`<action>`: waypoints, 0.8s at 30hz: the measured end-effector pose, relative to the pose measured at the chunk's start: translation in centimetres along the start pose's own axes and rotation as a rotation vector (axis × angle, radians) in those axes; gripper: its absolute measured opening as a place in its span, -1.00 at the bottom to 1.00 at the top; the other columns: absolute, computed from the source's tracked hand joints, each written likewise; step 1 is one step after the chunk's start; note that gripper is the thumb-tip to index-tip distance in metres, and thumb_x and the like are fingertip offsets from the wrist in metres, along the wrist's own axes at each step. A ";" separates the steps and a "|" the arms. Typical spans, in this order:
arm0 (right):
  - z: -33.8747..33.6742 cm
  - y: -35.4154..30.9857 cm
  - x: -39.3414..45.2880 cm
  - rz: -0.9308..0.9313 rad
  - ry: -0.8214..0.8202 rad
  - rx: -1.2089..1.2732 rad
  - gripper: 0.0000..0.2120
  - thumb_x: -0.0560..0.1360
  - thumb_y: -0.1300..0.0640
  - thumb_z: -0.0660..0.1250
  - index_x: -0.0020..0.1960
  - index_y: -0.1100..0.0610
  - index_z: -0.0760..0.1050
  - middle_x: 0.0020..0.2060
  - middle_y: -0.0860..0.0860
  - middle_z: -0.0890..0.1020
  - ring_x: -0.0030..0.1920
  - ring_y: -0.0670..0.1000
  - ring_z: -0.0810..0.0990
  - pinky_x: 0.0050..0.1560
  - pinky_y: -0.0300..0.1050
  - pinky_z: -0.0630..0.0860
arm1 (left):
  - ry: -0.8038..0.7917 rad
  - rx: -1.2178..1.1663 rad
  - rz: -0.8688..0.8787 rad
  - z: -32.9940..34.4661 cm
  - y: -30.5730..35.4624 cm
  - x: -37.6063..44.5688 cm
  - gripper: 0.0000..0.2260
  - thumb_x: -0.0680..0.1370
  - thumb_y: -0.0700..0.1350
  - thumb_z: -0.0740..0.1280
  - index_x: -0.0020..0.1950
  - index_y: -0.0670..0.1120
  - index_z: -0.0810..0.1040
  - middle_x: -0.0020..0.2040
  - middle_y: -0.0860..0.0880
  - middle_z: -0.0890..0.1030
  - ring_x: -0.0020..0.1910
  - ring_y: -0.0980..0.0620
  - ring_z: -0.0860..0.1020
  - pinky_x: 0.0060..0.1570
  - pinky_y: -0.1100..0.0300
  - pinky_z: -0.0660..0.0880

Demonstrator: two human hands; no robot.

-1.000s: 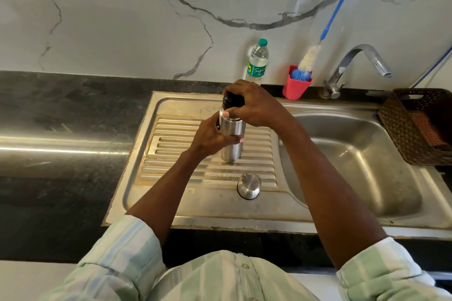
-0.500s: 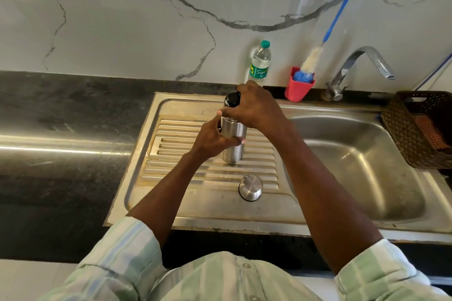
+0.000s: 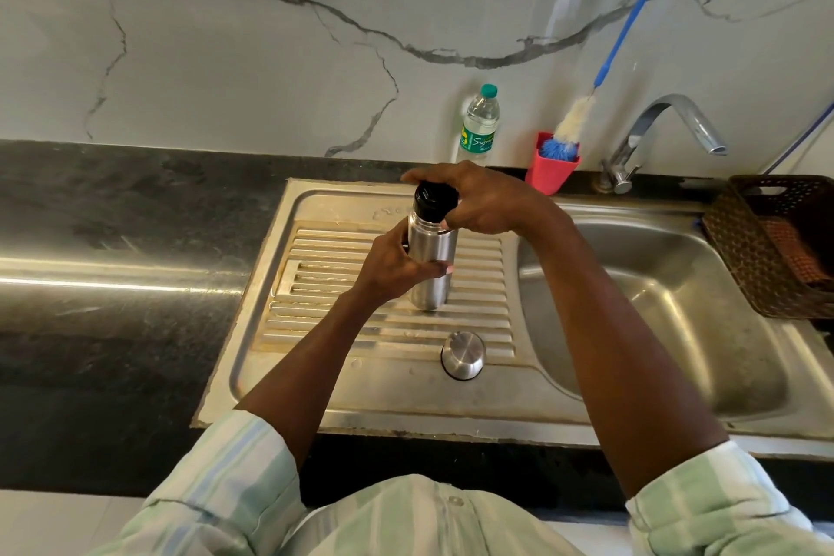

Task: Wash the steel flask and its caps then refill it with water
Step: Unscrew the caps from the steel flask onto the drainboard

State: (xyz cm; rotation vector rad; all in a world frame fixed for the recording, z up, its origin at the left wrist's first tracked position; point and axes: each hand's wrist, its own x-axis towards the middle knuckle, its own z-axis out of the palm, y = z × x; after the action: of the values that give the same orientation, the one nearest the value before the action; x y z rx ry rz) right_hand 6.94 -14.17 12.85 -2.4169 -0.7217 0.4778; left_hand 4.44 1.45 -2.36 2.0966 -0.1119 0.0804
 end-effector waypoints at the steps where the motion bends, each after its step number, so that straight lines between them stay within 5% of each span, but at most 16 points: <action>1: 0.2 -0.2 -0.1 0.013 0.040 -0.034 -0.32 0.44 0.15 0.47 0.49 -0.03 0.30 0.44 0.02 0.36 0.42 0.07 0.32 0.33 -0.01 0.38 | 0.001 -0.001 0.003 0.0 0.0 0.0 -0.37 0.33 0.01 0.63 0.33 -0.02 0.49 0.08 0.09 0.60 -0.01 0.13 0.57 -0.14 0.47 0.43; 4: 1.1 -1.0 0.0 0.140 0.228 -0.300 -0.26 0.39 -0.32 0.40 0.42 0.07 0.35 0.32 0.06 0.39 0.30 0.07 0.38 0.17 0.00 0.43 | -0.016 -0.022 0.006 0.0 0.1 -0.2 -0.37 0.34 0.03 0.62 0.34 -0.01 0.47 0.10 0.09 0.61 -0.01 0.20 0.57 -0.10 0.46 0.46; 6: 1.6 -1.5 0.2 0.200 0.303 -0.374 -0.29 0.39 -0.39 0.34 0.29 0.13 0.43 0.17 0.06 0.48 0.07 0.03 0.45 -0.05 -0.07 0.40 | -0.024 -0.036 -0.003 -0.1 0.2 -0.2 -0.42 0.34 0.02 0.62 0.28 0.05 0.48 0.06 0.12 0.61 -0.02 0.22 0.58 -0.12 0.47 0.46; 9: 1.6 -1.8 0.5 0.150 0.296 -0.343 -0.43 0.44 -0.22 0.40 0.24 0.18 0.47 0.09 0.05 0.49 -0.01 0.00 0.44 -0.09 -0.12 0.36 | -0.017 -0.037 0.005 -0.2 0.4 -0.3 -0.44 0.33 0.01 0.63 0.23 0.12 0.45 0.02 0.15 0.60 -0.06 0.28 0.56 -0.14 0.50 0.46; 17: -0.4 -1.3 -0.2 -0.020 -0.034 -0.053 -0.45 0.43 0.39 0.31 0.35 0.02 0.48 0.42 0.00 0.40 0.42 0.09 0.34 0.26 -0.06 0.46 | -0.003 -0.032 0.008 0.1 0.1 -0.2 -0.37 0.34 0.00 0.62 0.34 0.01 0.47 0.07 0.12 0.59 -0.02 0.17 0.57 -0.16 0.51 0.43; 21: 0.6 -1.7 -0.2 0.062 0.115 -0.226 -0.28 0.44 -0.21 0.42 0.49 0.02 0.29 0.50 0.04 0.24 0.48 0.10 0.18 0.37 0.07 0.29 | -0.001 -0.033 0.039 0.1 0.1 -0.2 -0.33 0.34 0.04 0.62 0.38 0.03 0.43 0.15 0.12 0.58 0.11 0.14 0.56 0.02 0.37 0.49; 24: 1.9 -1.8 0.3 0.204 0.252 -0.402 -0.23 0.39 -0.37 0.36 0.42 0.08 0.34 0.28 0.08 0.37 0.25 0.10 0.42 0.04 -0.03 0.44 | -0.006 -0.034 0.015 0.0 0.3 -0.3 -0.36 0.34 0.04 0.62 0.34 0.03 0.44 0.11 0.15 0.58 0.04 0.23 0.57 -0.04 0.47 0.46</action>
State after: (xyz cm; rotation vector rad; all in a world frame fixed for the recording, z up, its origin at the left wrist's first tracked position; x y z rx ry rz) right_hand 5.59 -12.00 12.43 -2.8767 -0.4994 0.1036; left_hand 4.08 1.29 -2.17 2.0622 -0.1319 0.0804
